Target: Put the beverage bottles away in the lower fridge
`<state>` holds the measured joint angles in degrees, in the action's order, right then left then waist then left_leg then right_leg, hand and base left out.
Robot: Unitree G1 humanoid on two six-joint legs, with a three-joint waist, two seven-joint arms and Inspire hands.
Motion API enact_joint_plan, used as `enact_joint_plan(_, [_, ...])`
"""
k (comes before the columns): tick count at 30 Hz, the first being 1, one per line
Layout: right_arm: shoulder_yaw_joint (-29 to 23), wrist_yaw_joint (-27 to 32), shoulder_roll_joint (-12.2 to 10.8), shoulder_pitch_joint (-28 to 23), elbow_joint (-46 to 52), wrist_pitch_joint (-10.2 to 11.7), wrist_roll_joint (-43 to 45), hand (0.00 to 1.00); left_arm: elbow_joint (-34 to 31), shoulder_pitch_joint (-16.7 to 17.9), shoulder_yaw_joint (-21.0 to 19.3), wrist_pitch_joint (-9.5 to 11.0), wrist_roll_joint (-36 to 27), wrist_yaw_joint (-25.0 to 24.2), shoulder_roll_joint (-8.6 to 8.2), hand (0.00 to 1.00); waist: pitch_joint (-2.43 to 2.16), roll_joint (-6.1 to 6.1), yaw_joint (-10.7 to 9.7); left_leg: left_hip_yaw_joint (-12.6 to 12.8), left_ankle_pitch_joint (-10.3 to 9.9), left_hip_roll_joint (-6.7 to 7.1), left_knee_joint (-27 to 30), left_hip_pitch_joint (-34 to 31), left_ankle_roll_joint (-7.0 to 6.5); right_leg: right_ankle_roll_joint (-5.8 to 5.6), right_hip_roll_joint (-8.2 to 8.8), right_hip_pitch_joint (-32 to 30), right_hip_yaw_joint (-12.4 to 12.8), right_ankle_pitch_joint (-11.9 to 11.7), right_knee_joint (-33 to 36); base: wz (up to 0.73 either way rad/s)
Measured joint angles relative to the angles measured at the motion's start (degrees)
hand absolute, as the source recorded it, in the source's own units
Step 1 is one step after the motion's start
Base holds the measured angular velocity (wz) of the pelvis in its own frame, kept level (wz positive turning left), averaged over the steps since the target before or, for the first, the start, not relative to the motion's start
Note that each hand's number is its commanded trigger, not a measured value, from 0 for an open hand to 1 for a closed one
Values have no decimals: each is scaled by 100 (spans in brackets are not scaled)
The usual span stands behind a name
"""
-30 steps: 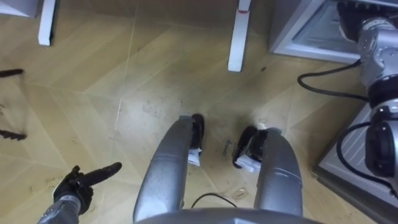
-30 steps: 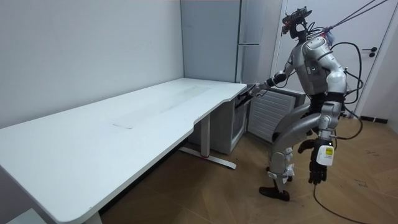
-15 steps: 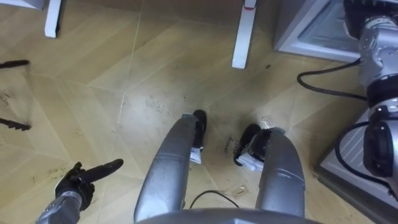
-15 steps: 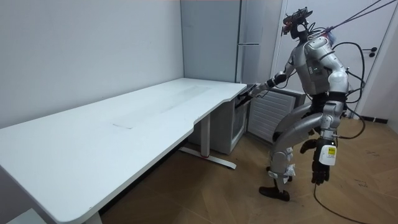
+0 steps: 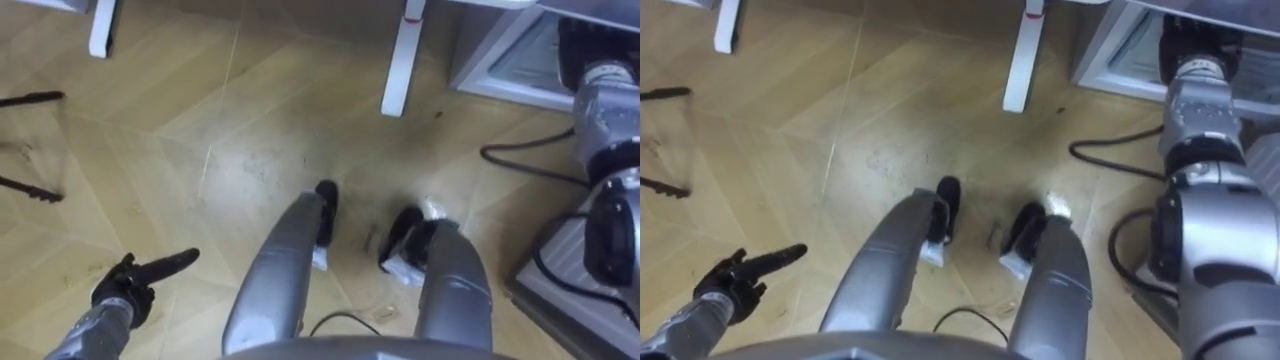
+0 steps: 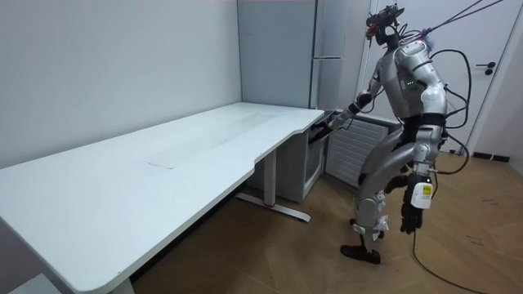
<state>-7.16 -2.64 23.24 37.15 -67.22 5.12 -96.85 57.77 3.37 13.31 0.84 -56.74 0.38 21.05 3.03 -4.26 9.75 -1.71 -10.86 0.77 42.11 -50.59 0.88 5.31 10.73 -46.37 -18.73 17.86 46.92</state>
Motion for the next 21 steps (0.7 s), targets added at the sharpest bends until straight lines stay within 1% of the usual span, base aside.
enact_joint_plan(1, [3,-36,11,-61,-16,-27,90,0,73,-47,0,-2,-1,-13,-41,0,0,0,2,17,1,0,-38,62,-11,-9,1,48,5,0,-34,0])
enact_joint_plan(3, [82,-352,24,-404,-204,-195,448,0,395,-201,-41,-2,19,-102,-184,0,6,8,15,46,-35,-11,-197,391,-34,-49,-20,388,-12,11,-221,0])
enact_joint_plan(4, [94,-383,15,-523,-213,-247,522,0,429,-203,-95,-3,16,-112,-222,0,6,10,14,46,-42,-11,-248,491,-36,-64,-31,486,-9,12,-279,0])
enact_joint_plan(5, [129,-427,8,-731,-212,-333,587,0,502,-209,-148,0,9,-140,-283,0,7,13,6,52,-46,-13,-364,657,-41,-101,-61,658,-4,0,-409,-3])
enact_joint_plan(6, [139,-493,-14,-930,-218,-368,716,0,603,-216,-173,-2,10,-218,-319,0,5,14,-5,54,-47,-17,-490,836,-45,-136,-98,833,4,-22,-563,-4])
enact_joint_plan(8, [142,-598,-64,-1199,-400,-394,895,0,784,-215,-209,5,9,-278,-357,0,9,26,-47,59,-47,-12,-712,1153,-47,-180,-127,1160,-14,-40,-798,0])
enact_joint_plan(9, [142,-605,-108,-1432,-428,-390,1043,0,907,-212,-301,30,19,-285,-412,0,6,34,-78,62,-46,-14,-854,1367,-48,-220,-177,1385,-20,-55,-970,4])
enact_joint_plan(10, [143,-606,-135,-1560,-428,-388,1128,0,962,-203,-359,52,20,-285,-446,0,4,31,-96,61,-46,-20,-927,1473,-49,-244,-198,1501,-21,-69,-1069,3])
enact_joint_plan(12, [144,-550,-322,-1982,-412,-388,1457,0,1093,-111,-444,75,30,-288,-499,0,-15,75,-188,70,-48,-31,-1127,1857,-52,-306,-281,1900,12,-111,-1398,-2])
enact_joint_plan(13, [151,-549,-357,-2078,-420,-388,1570,0,1117,-103,-486,76,45,-287,-516,0,-16,79,-224,71,-49,-32,-1192,1952,-54,-322,-289,1999,8,-123,-1486,-4])
enact_joint_plan(14, [210,-524,-412,-2285,-445,-385,1887,0,1167,-88,-554,78,60,-273,-544,0,-30,100,-279,95,-45,-26,-1355,2174,-59,-354,-297,2210,6,-143,-1639,-5])
enact_joint_plan(15, [364,-420,-500,-2478,-439,-372,2153,0,1157,-8,-567,86,69,-257,-552,0,-67,156,-323,153,-43,-23,-1501,2402,-61,-376,-316,2400,15,-157,-1757,-10])
enact_joint_plan(16, [454,-373,-554,-2587,-438,-373,2280,0,1148,35,-578,88,73,-254,-559,0,-85,186,-340,171,-44,-15,-1577,2538,-61,-382,-329,2519,40,-160,-1831,-19])
enact_joint_plan(17, [644,-315,-644,-2814,-444,-379,2461,0,1144,90,-585,88,140,-253,-582,0,-130,233,-356,204,-44,-17,-1725,2805,-61,-421,-371,2766,95,-182,-1983,-18])
enact_joint_plan(18, [805,-284,-718,-3044,-460,-390,2709,0,1148,138,-594,91,272,-252,-621,0,-159,273,-382,222,-44,-14,-1865,3093,-61,-451,-394,3067,105,-201,-2163,-13])
enact_joint_plan(19, [835,-264,-757,-3162,-470,-399,2866,0,1145,175,-632,89,357,-251,-651,0,-172,287,-412,235,-44,-11,-1945,3254,-61,-470,-405,3233,100,-212,-2254,-7])
enact_joint_plan(20, [840,-210,-848,-3384,-479,-402,3212,0,1136,266,-693,102,524,-250,-736,0,-211,326,-472,252,-44,2,-2115,3543,-61,-505,-421,3520,101,-231,-2445,-7])
enact_joint_plan(21, [840,-169,-944,-3567,-499,-403,3461,0,1131,378,-828,114,565,-250,-841,0,-240,356,-493,286,-44,3,-2264,3808,-61,-543,-449,3774,97,-256,-2607,-10])
